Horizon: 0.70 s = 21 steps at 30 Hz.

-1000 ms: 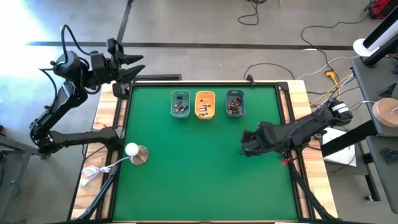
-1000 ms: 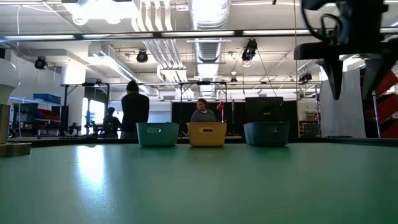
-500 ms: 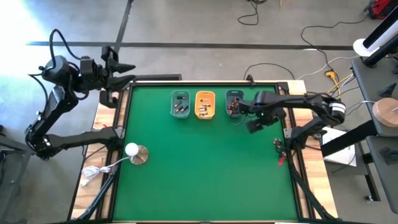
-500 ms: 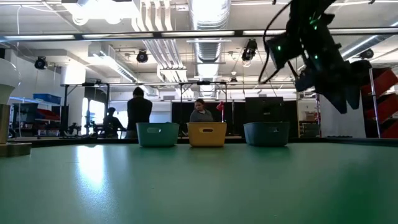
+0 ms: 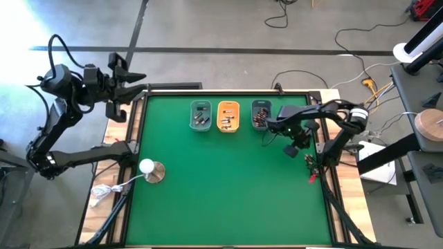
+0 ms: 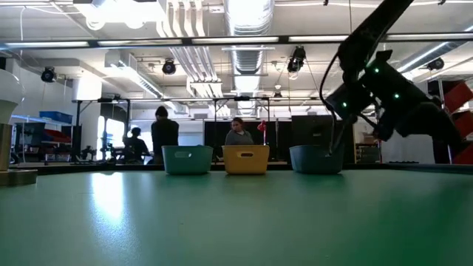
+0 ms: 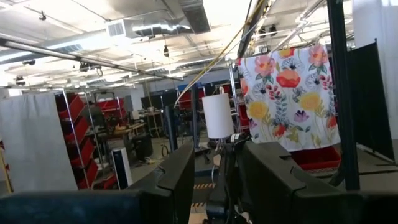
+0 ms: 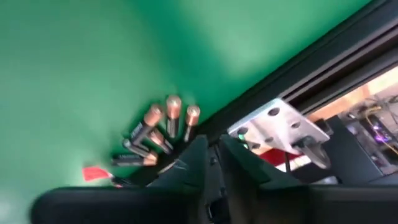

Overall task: Sort batteries
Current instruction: Put the small brown battery into the gray bin

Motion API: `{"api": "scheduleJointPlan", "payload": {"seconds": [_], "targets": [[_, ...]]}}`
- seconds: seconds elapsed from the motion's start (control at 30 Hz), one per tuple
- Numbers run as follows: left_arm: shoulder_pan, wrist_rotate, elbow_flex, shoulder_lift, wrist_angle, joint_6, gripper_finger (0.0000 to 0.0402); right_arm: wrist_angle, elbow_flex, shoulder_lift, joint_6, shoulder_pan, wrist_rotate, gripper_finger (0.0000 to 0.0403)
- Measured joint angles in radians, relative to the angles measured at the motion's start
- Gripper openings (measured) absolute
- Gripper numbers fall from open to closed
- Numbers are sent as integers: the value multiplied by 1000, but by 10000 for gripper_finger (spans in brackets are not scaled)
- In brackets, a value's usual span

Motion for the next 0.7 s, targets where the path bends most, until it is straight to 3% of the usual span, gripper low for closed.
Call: {"api": "scheduleJointPlan", "payload": {"seconds": [0.23,0.7], "targets": [[0,-3,0,-4,-59,0,117,36,-109,8,-32,21,-11,10],[0,-6,0,-5,-69,23,117,128,-165,35,125,64,42,9]]}}
